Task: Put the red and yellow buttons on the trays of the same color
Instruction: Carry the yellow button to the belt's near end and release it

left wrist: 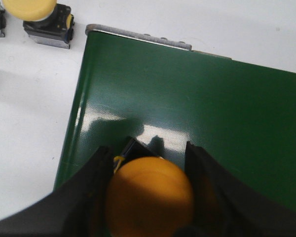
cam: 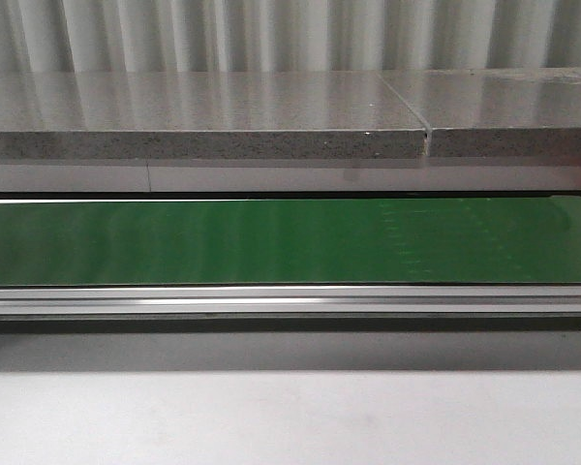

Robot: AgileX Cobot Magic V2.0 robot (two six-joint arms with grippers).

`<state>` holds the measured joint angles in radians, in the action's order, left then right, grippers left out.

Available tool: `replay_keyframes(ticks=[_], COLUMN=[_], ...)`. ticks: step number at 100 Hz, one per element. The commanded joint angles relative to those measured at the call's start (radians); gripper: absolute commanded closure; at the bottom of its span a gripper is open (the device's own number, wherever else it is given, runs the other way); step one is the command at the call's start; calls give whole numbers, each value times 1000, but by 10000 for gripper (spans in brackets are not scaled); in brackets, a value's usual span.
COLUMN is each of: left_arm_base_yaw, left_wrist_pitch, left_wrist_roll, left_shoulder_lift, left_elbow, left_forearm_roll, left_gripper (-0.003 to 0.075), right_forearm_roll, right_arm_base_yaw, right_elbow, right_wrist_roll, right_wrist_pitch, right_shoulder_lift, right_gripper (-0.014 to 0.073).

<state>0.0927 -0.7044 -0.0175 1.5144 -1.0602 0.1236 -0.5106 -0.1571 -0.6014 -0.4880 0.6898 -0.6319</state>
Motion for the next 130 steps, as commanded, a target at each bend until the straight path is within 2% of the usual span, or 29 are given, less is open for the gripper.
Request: replay_keyframes(ticks=[1,10,15,27,32,37,70,87,130], left_arm_base_yaw=[-8,-8,-8,-8,-8,-8,-8,-2,209], left_wrist_pitch=[51,49,38,18,14,14,-2,13,17], left_wrist_roll=[2,7,10,10,10,10,59,57,24], left_shoulder_lift=[-34,-34,-34,-34,-34,-36,-151,-233,-187], left_elbow=[-27,-27,-27,-27,-27,-27,-86,-108,-83], left_forearm_roll=[11,14,14,19,33,40,61,1,-4], left_gripper=[725,615,513,206,127,86,79,80,80], right_forearm_roll=[-31,-31,-31,-31,-31,-31,-31,-31,-31], right_arm_base_yaw=[1,1,1,1,1,1,1,1,1], right_elbow=[-25,-25,-25,-25,-25,-25,-25,-25,-25], right_wrist_roll=[-8,-8,-8,-8,-8,-8,-8,-8,-8], right_wrist_pitch=[-47,-47,-47,-47,-47,-47,-47,-47,-47], right_shoulder_lift=[2,2,2,2,2,2,2,2,2], right_gripper=[652,652,652,652,652,652,652,652,652])
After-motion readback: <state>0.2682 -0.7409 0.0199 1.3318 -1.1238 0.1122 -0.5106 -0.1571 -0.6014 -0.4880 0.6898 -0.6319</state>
